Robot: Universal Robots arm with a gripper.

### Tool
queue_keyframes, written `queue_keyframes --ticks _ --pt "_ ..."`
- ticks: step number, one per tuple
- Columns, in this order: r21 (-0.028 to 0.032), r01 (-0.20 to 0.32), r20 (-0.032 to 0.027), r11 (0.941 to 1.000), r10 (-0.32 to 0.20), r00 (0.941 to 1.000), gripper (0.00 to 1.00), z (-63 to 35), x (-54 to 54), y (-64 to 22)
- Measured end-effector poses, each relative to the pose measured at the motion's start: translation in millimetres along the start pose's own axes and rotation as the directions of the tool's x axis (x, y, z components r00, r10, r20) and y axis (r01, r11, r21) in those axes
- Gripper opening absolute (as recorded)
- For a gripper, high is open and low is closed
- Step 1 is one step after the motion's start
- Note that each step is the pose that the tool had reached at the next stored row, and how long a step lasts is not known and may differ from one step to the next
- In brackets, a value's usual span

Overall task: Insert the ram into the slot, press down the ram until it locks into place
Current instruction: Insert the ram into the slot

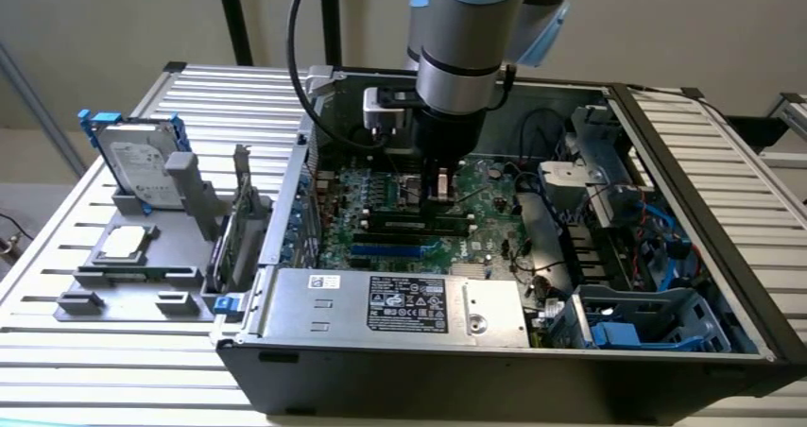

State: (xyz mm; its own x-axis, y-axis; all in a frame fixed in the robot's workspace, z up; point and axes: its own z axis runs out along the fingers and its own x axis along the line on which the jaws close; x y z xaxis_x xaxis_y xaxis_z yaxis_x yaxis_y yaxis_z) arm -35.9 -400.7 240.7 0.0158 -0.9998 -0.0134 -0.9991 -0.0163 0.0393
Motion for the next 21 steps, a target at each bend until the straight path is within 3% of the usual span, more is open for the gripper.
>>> queue_keyframes --ticks 3,7,21 --pt "-0.0001 0.000 -0.0001 1.0000 0.000 1.0000 0.26 0.0 0.0 0.1" --pt "-0.0001 0.000 -0.0001 1.0000 0.000 1.0000 0.11 0.0 0.0 0.2" --pt "0.0028 0.000 -0.0002 1.0000 0.000 1.0000 0.11 5.6 -1.7 3.2"
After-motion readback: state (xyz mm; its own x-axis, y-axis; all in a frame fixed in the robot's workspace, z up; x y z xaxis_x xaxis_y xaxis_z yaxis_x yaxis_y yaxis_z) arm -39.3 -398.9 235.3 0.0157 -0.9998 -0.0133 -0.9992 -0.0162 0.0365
